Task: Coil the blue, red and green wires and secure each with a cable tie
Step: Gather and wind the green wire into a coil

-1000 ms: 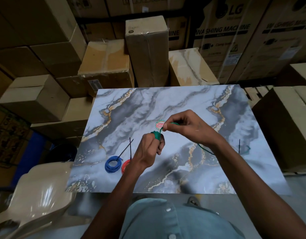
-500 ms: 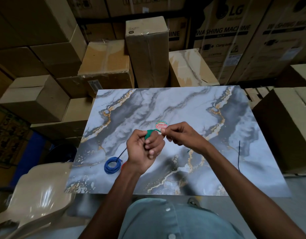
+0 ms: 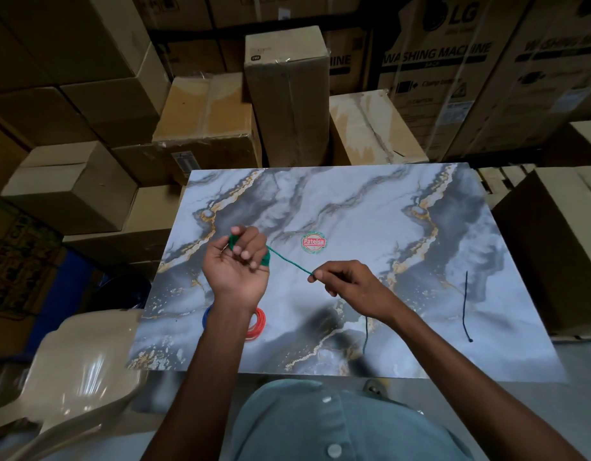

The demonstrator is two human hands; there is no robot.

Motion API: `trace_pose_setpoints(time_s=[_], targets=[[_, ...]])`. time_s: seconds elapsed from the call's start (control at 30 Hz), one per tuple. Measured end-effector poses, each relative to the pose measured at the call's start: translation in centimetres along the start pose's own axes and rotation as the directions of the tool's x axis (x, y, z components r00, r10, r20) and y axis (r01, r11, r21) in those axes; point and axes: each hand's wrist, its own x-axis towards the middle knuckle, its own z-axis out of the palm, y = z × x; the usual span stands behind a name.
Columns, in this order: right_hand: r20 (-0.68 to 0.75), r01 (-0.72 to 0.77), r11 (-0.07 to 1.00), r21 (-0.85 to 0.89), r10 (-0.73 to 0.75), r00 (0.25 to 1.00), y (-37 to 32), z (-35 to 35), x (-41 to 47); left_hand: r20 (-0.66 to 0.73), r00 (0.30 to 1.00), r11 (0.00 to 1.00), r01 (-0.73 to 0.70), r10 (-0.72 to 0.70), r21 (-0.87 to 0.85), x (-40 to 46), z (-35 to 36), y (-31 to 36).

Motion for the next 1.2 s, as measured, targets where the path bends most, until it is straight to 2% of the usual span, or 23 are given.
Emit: trace_pose_setpoints(time_s=[0.1, 0.2, 0.47, 0.6, 0.7, 0.77, 0.83, 0.93, 1.03, 1.13, 1.2], targets=[[-0.014, 0.017, 0.997, -0.069, -0.018, 1.000, 0.3, 0.3, 0.0, -0.078, 0.992, 0.995, -0.100, 0.102, 0.027, 0.9, -0.9, 0.1], [0.010, 0.008, 0.992, -0.124, -0.007, 1.000, 0.3, 0.4, 0.1, -0.107, 0.984, 0.984, -0.130, 0.143, 0.121, 1.6, -1.7, -0.2], [0.044, 0.003, 0.976, -0.217, 0.007, 0.999, -1.0, -0.3, 0.1, -0.185, 0.971, 0.934, -0.083, 0.155, 0.347, 2.2, -4.0, -1.3], [0.147, -0.022, 0.970, -0.244, 0.059, 0.987, -1.8, -0.5, 0.2, -0.223, 0.965, 0.890, -0.022, 0.138, 0.455, 1.8, -3.9, -2.6], [0.231, -0.071, 0.979, -0.191, 0.115, 0.966, -1.5, -0.4, 0.7, -0.212, 0.976, 0.901, 0.049, 0.048, 0.430, 1.3, -2.9, -3.2], [0.221, -0.116, 0.962, -0.248, 0.173, 0.960, -1.3, -0.3, 1.0, -0.188, 0.981, 0.925, 0.104, -0.036, 0.366, 1.0, -1.9, -3.4], [0.177, -0.063, 0.971, -0.231, 0.106, 0.979, -1.4, 0.2, 1.5, -0.147, 0.983, 0.932, 0.155, -0.112, 0.328, 0.8, -1.0, -3.8], [0.018, 0.076, 0.996, -0.046, -0.075, 0.997, -1.5, 0.6, 2.6, -0.111, 0.977, 0.933, 0.209, -0.185, 0.292, 0.7, -0.1, -4.5], [-0.057, 0.070, 0.976, 0.205, -0.059, 0.997, -2.1, -0.7, 3.6, -0.128, 0.966, 0.930, 0.251, -0.224, 0.268, 0.7, 0.1, -4.3], [-0.090, 0.087, 0.964, 0.250, -0.066, 0.994, -2.3, -2.4, 4.1, -0.109, 0.929, 0.869, 0.371, -0.355, 0.328, 0.1, 0.4, -3.9], [-0.094, 0.108, 0.957, 0.268, -0.086, 0.992, -2.3, -3.0, 4.5, -0.055, 0.863, 0.748, 0.466, -0.502, 0.473, -0.6, 1.0, -4.1]])
